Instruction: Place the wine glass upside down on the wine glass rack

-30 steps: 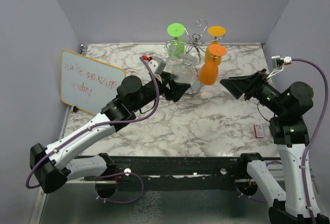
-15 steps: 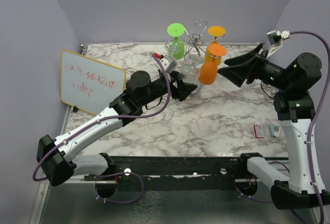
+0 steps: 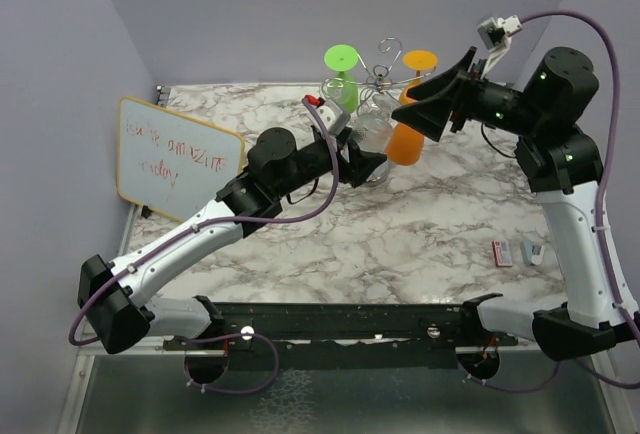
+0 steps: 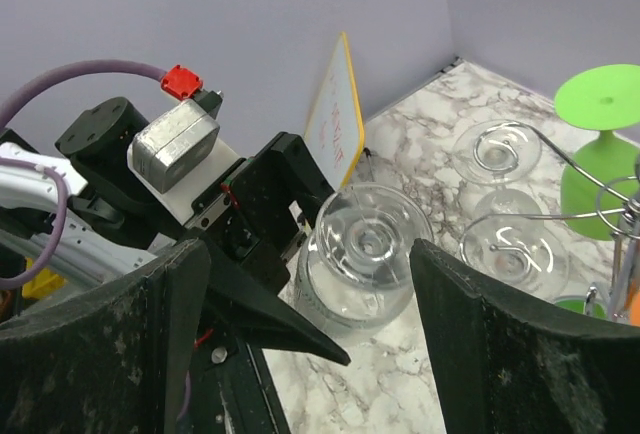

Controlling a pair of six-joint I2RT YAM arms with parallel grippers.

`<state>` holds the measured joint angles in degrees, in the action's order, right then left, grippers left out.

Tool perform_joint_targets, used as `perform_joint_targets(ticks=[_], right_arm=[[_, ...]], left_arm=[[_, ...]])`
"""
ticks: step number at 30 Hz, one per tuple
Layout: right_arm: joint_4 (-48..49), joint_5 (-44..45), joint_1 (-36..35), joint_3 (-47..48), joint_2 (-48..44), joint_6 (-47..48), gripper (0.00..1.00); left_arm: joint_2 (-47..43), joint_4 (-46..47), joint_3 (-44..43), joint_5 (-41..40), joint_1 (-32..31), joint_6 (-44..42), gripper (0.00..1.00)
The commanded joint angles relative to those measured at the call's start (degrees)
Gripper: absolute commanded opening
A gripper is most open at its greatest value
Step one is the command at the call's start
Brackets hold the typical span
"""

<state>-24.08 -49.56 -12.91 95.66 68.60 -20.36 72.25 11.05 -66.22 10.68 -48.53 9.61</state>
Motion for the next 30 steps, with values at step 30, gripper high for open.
perform_joint_targets(ticks=[30], right_arm=[[-20.37, 14.77, -14.20, 9.26, 9.82, 6.55, 0.70]], left_arm=[[-7.05, 11.80, 8.55, 6.40, 1.50, -13.24, 0.00]])
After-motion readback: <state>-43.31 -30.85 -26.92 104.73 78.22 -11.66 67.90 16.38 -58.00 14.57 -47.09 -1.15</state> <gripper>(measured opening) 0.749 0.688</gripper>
